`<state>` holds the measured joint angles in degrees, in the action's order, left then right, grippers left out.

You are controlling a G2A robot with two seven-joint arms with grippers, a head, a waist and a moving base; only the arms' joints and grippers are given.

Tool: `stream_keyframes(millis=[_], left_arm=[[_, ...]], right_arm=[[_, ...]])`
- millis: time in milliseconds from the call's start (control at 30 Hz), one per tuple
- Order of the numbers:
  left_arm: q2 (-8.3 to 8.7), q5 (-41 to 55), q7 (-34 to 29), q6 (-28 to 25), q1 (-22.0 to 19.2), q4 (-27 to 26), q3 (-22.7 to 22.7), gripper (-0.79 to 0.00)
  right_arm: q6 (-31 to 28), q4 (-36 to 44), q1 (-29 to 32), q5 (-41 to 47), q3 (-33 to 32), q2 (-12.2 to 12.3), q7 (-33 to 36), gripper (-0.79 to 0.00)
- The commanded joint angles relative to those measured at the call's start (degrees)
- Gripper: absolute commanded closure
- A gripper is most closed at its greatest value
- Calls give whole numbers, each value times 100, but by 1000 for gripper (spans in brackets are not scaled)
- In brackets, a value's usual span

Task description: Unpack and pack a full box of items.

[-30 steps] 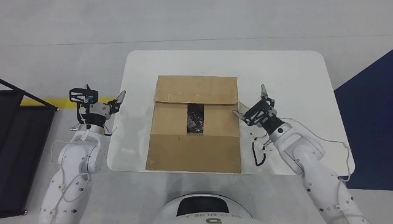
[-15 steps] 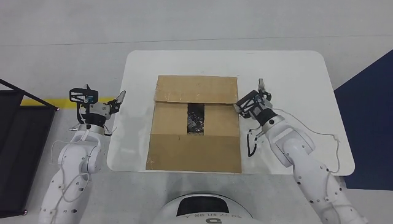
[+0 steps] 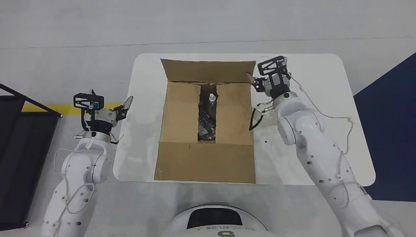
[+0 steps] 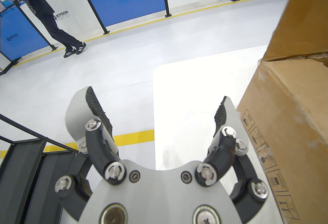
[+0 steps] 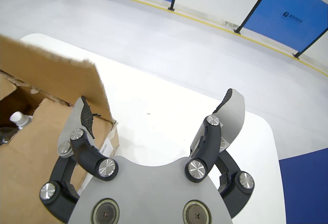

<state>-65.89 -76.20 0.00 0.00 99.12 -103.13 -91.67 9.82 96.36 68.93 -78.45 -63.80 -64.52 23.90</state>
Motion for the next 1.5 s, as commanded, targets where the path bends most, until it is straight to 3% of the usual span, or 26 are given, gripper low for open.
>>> stream_keyframes(millis=[0, 133, 233, 467, 1167, 1333, 1467], left_arm=[[0, 0, 0, 0, 0, 0, 0, -785], [0, 0, 0, 0, 0, 0, 0, -785], [0, 0, 0, 0, 0, 0, 0, -785], [0, 0, 0, 0, 0, 0, 0, -785], [1, -20, 17, -11, -5, -18, 1, -785], [42, -1078, -18, -226, 31, -908, 62, -785], [99, -1799, -622, -1062, -124, -1669, 225, -785]], right_arm=[[103, -485, -469, 174, 252, -102, 415, -785], [161, -1169, -1033, 365, 594, -263, 1041, -785], [338, -1257, -1131, 341, 685, -332, 1023, -785], [434, 181, -213, -182, 233, -207, 588, -785], [434, 181, -213, -182, 233, -207, 588, -785], [-185, 261, 214, 128, -166, -135, 76, -785], [-861, 483, 901, 243, -677, -16, -366, -785]])
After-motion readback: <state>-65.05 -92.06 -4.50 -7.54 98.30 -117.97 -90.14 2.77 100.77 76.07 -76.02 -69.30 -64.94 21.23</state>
